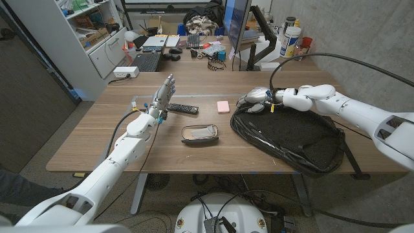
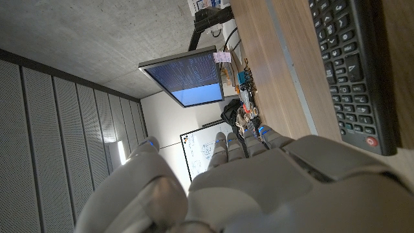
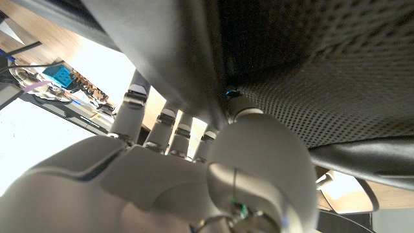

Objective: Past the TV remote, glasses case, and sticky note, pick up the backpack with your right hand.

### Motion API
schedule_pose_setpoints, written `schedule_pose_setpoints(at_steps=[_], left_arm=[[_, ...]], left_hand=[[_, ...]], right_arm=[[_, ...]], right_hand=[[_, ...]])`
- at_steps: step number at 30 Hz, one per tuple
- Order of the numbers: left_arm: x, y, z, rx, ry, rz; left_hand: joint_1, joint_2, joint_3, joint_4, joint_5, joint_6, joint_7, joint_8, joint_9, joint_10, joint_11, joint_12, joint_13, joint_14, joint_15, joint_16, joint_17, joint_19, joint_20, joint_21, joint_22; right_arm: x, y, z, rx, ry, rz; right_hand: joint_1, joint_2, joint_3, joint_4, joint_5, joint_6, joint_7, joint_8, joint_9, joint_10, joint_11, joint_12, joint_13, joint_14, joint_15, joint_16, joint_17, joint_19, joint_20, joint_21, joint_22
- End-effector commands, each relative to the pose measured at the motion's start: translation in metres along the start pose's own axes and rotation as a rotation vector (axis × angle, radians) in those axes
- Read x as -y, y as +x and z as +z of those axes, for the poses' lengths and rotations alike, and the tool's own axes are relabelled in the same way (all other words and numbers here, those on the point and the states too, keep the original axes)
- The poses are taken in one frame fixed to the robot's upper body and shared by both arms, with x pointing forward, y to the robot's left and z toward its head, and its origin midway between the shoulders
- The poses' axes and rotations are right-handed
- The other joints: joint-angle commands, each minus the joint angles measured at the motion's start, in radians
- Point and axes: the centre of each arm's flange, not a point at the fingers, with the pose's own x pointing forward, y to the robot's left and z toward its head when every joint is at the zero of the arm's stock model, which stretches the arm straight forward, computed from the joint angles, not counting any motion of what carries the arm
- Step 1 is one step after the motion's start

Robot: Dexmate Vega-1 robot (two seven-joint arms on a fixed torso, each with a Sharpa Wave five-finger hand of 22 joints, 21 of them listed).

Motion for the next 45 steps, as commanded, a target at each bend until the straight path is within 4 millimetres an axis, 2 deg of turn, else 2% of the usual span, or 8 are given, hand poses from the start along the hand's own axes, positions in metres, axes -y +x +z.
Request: schedule_pose_setpoints(at_steps=[1,3,6,9,19,45], left_arm=[[-0.004,0.0,0.001,0.004,-0.006,0.003],[-0.005,0.0,0.002,0.006,-0.005,0.005],[-0.006,-0.001,0.004,0.008,-0.003,0.007],[-0.006,-0.001,0.005,0.01,-0.004,0.008],[-0.005,0.002,0.004,0.013,-0.01,-0.002],[0.005,0.02,0.013,0.036,-0.005,-0.048]], left_hand=[[-0.002,0.01,-0.005,-0.001,0.0,0.011,0.001,0.001,0.004,0.001,-0.009,0.003,0.006,0.003,0.002,0.005,0.004,-0.002,0.009,0.005,0.003],[-0.003,0.01,-0.006,-0.001,0.0,0.012,0.0,0.001,0.004,0.001,-0.009,0.003,0.006,0.003,0.002,0.005,0.004,-0.002,0.01,0.005,0.003],[-0.003,0.01,-0.006,-0.001,0.0,0.012,0.0,0.001,0.004,0.001,-0.01,0.003,0.006,0.003,0.002,0.005,0.004,-0.002,0.01,0.005,0.003],[-0.003,0.01,-0.007,-0.001,0.0,0.013,0.001,0.001,0.004,0.001,-0.006,0.003,0.006,0.003,0.003,0.005,0.004,-0.002,0.01,0.005,0.003],[-0.003,0.011,-0.009,-0.001,0.0,0.017,0.001,0.002,0.004,0.002,-0.007,0.003,0.006,0.005,0.003,0.006,0.004,-0.002,0.011,0.005,0.003],[-0.002,0.013,-0.013,-0.001,-0.001,0.018,0.004,0.002,0.004,0.002,-0.006,0.003,0.006,0.005,0.003,0.006,0.004,-0.003,0.011,0.005,0.003]], right_arm=[[0.002,0.004,0.005,0.034,0.015,-0.077],[0.003,0.004,0.005,0.033,0.02,-0.085],[0.006,0.003,0.005,0.027,0.024,-0.101],[0.011,0.002,0.005,0.022,0.022,-0.119],[0.029,-0.008,0.002,-0.025,0.035,-0.218],[0.055,-0.047,-0.009,-0.144,0.046,-0.349]], right_hand=[[0.09,0.028,-0.06,0.004,0.005,0.041,0.004,0.147,0.132,0.114,-0.055,0.136,0.136,0.09,-0.159,0.065,0.13,0.201,-0.271,0.059,0.036],[0.121,0.032,-0.087,0.004,0.008,0.038,0.006,0.204,0.191,0.125,-0.066,0.184,0.203,0.116,-0.167,0.087,0.186,0.202,-0.273,0.086,0.052],[0.167,0.04,-0.114,0.006,0.016,0.037,0.006,0.284,0.275,0.133,-0.075,0.238,0.302,0.144,-0.174,0.113,0.257,0.204,-0.273,0.134,0.078],[0.196,0.045,-0.124,0.004,0.021,0.063,0.01,0.309,0.279,0.143,-0.082,0.267,0.359,0.158,-0.174,0.125,0.296,0.197,-0.273,0.161,0.092],[0.226,0.052,-0.129,0.008,0.03,0.084,0.018,0.317,0.255,0.175,-0.084,0.295,0.425,0.192,-0.176,0.136,0.334,0.179,-0.272,0.2,0.112],[0.23,0.049,-0.119,0.015,0.039,0.118,0.03,0.31,0.209,0.215,-0.088,0.282,0.457,0.222,-0.175,0.119,0.341,0.145,-0.27,0.235,0.126]])
